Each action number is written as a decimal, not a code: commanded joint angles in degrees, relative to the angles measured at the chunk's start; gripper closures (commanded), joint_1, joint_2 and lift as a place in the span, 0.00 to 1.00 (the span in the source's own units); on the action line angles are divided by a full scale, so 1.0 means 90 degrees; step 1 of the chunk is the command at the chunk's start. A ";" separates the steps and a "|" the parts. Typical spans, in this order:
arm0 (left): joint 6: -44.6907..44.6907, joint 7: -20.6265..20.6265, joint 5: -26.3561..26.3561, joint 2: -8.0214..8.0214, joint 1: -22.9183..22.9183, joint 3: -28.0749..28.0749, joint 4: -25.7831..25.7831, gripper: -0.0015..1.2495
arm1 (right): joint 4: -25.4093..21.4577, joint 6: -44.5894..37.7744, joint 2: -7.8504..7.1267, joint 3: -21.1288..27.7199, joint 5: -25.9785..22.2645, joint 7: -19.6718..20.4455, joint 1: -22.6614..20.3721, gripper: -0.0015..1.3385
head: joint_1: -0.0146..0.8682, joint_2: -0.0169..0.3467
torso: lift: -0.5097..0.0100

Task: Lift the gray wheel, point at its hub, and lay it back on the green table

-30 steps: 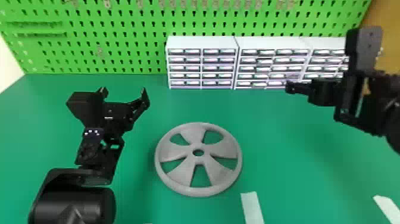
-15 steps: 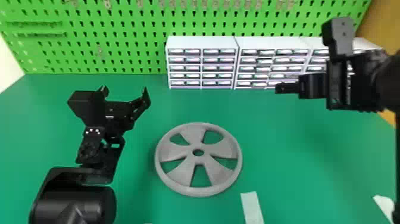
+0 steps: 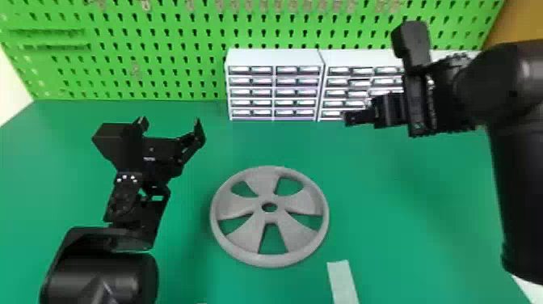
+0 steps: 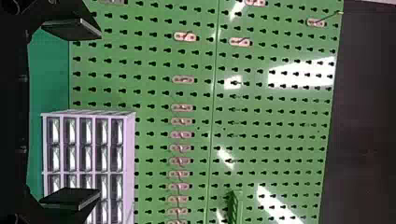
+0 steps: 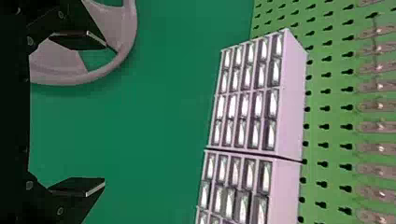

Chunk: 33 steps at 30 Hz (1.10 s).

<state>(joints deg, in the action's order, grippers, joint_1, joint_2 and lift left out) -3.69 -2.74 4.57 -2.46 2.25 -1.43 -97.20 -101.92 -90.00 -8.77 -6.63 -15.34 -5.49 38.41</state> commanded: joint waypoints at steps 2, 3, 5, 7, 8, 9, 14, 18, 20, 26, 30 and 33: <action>0.0010 -0.0018 -0.0010 -0.0010 0.0014 -0.0026 0.0000 0.08 | 0.0573 -0.0009 0.0096 -0.0201 0.0035 0.0005 0.0176 0.19 | 0.80 0.18 | 0.80; 0.0010 0.0002 -0.0010 -0.0010 0.0014 -0.0036 0.0000 0.08 | 0.0670 -0.0009 0.0115 -0.0220 0.0035 0.0005 0.0196 0.19 | 0.80 0.18 | 0.80; 0.0019 -0.0018 -0.0020 -0.0010 0.0014 -0.0046 0.0000 0.08 | 0.0905 -0.0009 0.0154 -0.0269 0.0035 -0.0005 0.0225 0.19 | 0.80 0.18 | 0.80; 0.0029 0.0002 -0.0020 -0.0019 0.0014 -0.0046 0.0000 0.08 | 0.1090 -0.0009 0.0193 -0.0318 0.0035 -0.0005 0.0235 0.19 | 0.80 0.18 | 0.80; 0.0039 0.0002 -0.0020 -0.0029 0.0014 -0.0046 0.0000 0.08 | 0.1188 -0.0009 0.0213 -0.0337 0.0035 -0.0005 0.0244 0.19 | 0.80 0.18 | 0.80; 0.0058 -0.0018 -0.0020 -0.0029 0.0014 -0.0046 0.0000 0.08 | 0.1266 -0.0009 0.0223 -0.0367 0.0044 0.0005 0.0254 0.19 | 0.80 0.18 | 0.80; 0.0117 0.0002 -0.0020 -0.0039 0.0014 -0.0095 0.0000 0.08 | 0.1715 -0.0009 0.0311 -0.0513 0.0044 -0.0005 0.0313 0.19 | 0.80 0.18 | 0.80; 0.0127 0.0002 -0.0020 -0.0049 0.0004 -0.0124 0.0000 0.08 | 0.1881 -0.0009 0.0340 -0.0640 0.0054 0.0005 0.0283 0.19 | 0.80 0.18 | 0.80; 0.0137 0.0002 -0.0020 -0.0049 0.0004 -0.0114 0.0000 0.08 | 0.1999 -0.0009 0.0389 -0.0650 0.0064 0.0005 0.0254 0.19 | 0.80 0.18 | 0.80; 0.0176 0.0002 -0.0010 -0.0049 -0.0045 -0.0124 0.0000 0.08 | 0.2467 0.0342 0.0447 -0.0865 0.0035 -0.0005 0.0274 0.19 | 0.80 0.18 | 0.80; 0.0185 0.0002 -0.0010 -0.0059 -0.0045 -0.0143 0.0000 0.08 | 0.2790 0.0654 0.0496 -0.0982 -0.0014 0.0005 0.0283 0.19 | 0.80 0.18 | 0.80; 0.0195 0.0002 0.0000 -0.0059 -0.0055 -0.0153 0.0000 0.08 | 0.3102 0.0908 0.0525 -0.1040 -0.0034 0.0005 0.0303 0.19 | 0.80 0.18 | 0.80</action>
<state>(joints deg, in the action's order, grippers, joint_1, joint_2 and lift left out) -2.06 -2.72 4.49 -2.96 1.82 -2.67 -97.21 -77.24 -84.58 -4.37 -15.27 -15.34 -5.48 40.94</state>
